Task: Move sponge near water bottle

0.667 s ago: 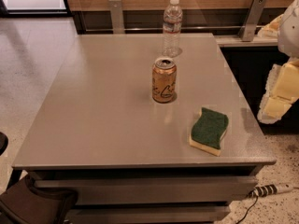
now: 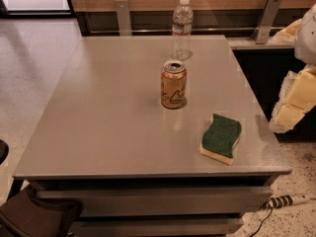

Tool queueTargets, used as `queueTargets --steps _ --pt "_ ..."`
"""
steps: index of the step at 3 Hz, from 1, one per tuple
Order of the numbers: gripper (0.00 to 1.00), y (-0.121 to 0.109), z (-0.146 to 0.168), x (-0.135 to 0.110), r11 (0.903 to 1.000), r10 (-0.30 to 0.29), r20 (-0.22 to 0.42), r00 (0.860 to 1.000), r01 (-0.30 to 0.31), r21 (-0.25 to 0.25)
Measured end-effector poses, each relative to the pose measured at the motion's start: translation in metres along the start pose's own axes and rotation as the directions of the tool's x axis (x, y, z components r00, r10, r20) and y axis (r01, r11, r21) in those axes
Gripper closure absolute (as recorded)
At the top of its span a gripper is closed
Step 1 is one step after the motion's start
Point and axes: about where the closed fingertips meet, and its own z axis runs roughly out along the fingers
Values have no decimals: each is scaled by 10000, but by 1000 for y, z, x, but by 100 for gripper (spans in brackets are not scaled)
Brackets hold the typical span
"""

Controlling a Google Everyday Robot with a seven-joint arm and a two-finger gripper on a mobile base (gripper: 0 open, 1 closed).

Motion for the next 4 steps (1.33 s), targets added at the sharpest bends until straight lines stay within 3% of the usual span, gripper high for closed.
queueTargets --steps 1,2,3,4 --pt "0 0 12 2 9992 394 991 9943 -394 -26" --pt "0 -4 45 11 9924 1203 3207 9395 -1223 -142" --pt "0 -1 73 17 9781 2005 5180 8315 -2004 -569" --pt "0 4 82 22 9715 2274 5925 7728 -2222 -830"
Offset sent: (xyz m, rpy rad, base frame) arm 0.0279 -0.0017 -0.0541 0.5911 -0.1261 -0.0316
